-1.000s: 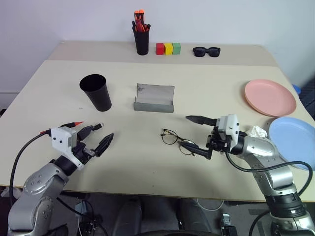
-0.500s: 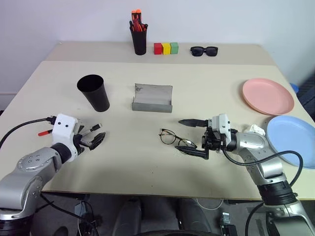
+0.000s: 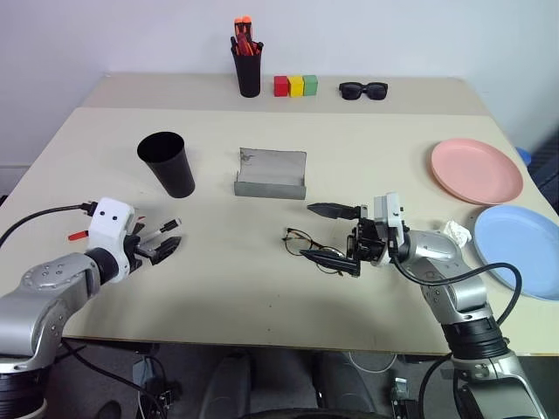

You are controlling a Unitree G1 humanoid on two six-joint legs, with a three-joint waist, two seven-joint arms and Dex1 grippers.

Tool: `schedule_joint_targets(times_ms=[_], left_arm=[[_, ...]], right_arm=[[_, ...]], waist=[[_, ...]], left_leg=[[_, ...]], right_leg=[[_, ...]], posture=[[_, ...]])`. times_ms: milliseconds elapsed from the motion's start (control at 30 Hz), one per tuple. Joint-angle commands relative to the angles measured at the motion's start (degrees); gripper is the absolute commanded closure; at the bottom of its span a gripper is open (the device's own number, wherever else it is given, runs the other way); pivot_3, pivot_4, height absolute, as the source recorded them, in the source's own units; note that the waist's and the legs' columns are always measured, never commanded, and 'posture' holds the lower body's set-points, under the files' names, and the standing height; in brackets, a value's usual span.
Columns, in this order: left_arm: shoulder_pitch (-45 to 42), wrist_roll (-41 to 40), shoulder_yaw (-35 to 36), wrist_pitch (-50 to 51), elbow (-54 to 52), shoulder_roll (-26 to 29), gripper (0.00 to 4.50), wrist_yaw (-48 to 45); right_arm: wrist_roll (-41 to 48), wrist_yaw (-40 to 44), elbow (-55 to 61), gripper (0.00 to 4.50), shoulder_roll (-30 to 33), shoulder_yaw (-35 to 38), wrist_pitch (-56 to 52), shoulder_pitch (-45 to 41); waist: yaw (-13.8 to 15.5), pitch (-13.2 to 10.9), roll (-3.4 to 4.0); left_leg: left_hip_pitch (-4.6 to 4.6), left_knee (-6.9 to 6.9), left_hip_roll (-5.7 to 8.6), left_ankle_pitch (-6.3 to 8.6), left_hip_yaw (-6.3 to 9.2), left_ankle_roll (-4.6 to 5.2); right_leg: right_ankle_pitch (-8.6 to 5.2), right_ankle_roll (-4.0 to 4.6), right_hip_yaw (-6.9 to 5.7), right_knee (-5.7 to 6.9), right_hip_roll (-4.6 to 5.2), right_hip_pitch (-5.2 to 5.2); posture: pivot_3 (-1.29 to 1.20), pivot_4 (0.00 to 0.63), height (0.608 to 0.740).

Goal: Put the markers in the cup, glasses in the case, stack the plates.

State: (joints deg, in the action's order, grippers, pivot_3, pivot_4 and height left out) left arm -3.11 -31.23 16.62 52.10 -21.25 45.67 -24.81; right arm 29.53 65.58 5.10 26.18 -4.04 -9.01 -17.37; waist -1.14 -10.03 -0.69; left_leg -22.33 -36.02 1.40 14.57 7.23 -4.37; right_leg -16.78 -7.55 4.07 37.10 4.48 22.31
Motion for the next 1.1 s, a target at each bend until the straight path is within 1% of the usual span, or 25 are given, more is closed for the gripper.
schedule_joint_targets(times_ms=[33,167,333,533,800,900,1033,1100], left_arm=[[-3.2,2.6,-2.0,1.6,2.9,2.7,0.00,-0.7],[-6.8,4.7,-5.6,1.7,7.7,4.6,0.00,-3.2],[-12.7,6.1,-11.1,2.2,14.8,6.6,0.00,-9.9],[-20.7,10.0,-18.9,0.1,24.6,8.2,0.00,-18.3],[-28.2,14.5,-24.4,-1.8,33.5,8.8,0.00,-26.7],[-29.5,16.1,-26.4,-2.2,34.7,9.3,0.81,-30.0],[-29.6,17.1,-27.4,-2.5,33.1,9.7,2.73,-33.1],[-29.7,17.1,-27.0,-1.9,31.9,9.5,3.77,-33.5]], right_arm=[[-0.5,-0.3,0.6,0.01,-0.8,0.0,1.7,-1.1],[-1.0,-0.4,0.1,0.01,-1.2,0.0,2.3,-1.5],[-1.3,-1.0,0.6,0.01,-1.1,0.2,2.5,-1.2],[-1.5,-2.0,2.0,0.01,-0.9,0.3,2.3,-0.5],[-1.6,-3.3,3.3,0.01,-0.4,0.6,2.2,0.3],[-1.7,-3.8,3.5,0.00,-0.4,0.5,2.2,0.3],[-2.0,-4.3,3.6,0.00,-0.5,0.4,2.3,0.3],[-2.1,-4.5,3.5,0.00,-0.5,0.4,2.4,0.3]], waist=[[0.0,0.0,0.01],[-0.1,0.0,0.02],[-0.1,0.0,0.02],[0.0,0.0,0.04],[0.0,0.0,0.06],[0.0,0.0,0.06],[-0.1,0.0,0.06],[-0.1,0.0,0.06]], left_leg=[[0.00,0.00,0.00,0.00,0.00,0.00],[0.00,0.02,0.00,0.00,-0.01,0.00],[0.00,0.03,0.00,0.00,-0.01,-0.01],[-0.01,0.03,0.00,-0.01,-0.01,-0.01],[-0.01,0.00,0.00,-0.02,0.00,-0.02],[-0.01,-0.01,0.00,-0.02,0.00,-0.02],[-0.01,0.01,0.00,-0.02,0.00,-0.02],[-0.01,0.02,0.00,-0.02,0.00,-0.02]], right_leg=[[0.00,0.00,0.00,0.00,-0.01,0.01],[0.00,-0.01,0.00,0.00,-0.01,0.02],[0.00,-0.02,0.00,0.04,-0.02,0.05],[0.00,-0.03,-0.01,0.05,-0.03,0.06],[-0.01,-0.04,-0.01,0.13,-0.05,0.05],[-0.01,-0.04,-0.01,0.15,-0.05,0.06],[-0.02,-0.07,0.00,0.14,-0.06,0.06],[-0.03,-0.07,0.00,0.15,-0.06,0.07]], posture=[[0.00,0.150,0.740],[0.00,0.150,0.740],[0.00,0.150,0.740],[0.00,0.150,0.740],[0.00,0.150,0.740],[0.00,0.150,0.740],[0.00,0.150,0.740],[0.00,0.150,0.740]])
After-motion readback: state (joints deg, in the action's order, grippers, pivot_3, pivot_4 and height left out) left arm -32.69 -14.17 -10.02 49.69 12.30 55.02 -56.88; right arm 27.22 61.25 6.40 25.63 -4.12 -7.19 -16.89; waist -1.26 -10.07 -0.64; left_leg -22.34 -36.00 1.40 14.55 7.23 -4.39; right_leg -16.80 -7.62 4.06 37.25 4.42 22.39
